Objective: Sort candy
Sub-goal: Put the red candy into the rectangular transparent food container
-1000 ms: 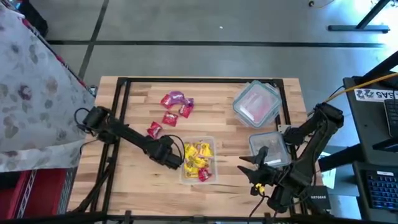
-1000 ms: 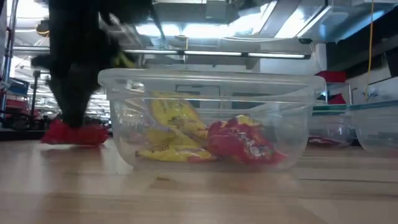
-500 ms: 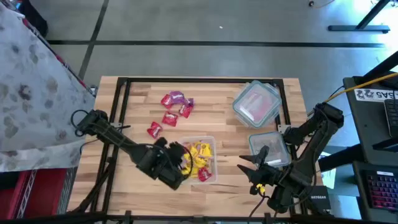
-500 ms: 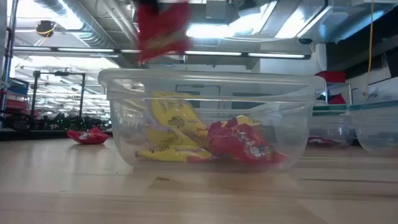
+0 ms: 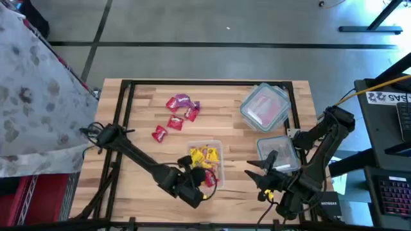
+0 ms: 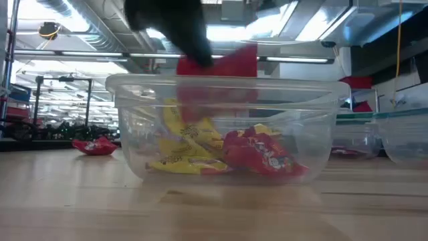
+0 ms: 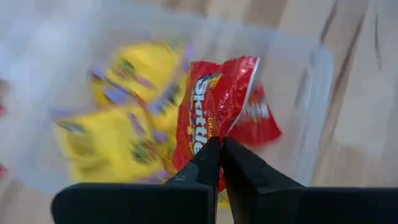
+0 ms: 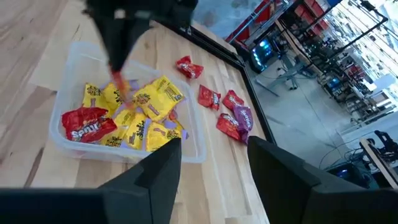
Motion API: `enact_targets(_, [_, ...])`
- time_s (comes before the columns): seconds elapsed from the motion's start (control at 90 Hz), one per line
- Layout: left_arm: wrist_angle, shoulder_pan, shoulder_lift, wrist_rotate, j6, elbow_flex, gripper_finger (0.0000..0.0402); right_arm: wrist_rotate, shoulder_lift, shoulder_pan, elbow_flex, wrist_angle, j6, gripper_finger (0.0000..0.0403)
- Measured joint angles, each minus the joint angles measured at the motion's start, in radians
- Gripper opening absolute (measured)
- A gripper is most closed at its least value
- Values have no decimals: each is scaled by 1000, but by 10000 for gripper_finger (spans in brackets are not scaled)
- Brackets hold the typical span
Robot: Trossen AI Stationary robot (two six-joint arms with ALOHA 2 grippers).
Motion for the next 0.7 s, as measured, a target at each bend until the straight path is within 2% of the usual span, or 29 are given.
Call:
enact_targets(0.156, [2,5,28,140,-75,0,0,-2,0,0,0,-1,0,172])
enact_targets(0.278, [2,6,28,158,-125,0,7,-2,0,0,0,-2,0,172])
enact_targets(0.522, [-23,35,27,212,-202,0,71,-2,0,0,0,-2,0,172])
enact_targets(0.7, [-196,59,10,259,-212,33,102,-2,0,0,0,-12,0,172])
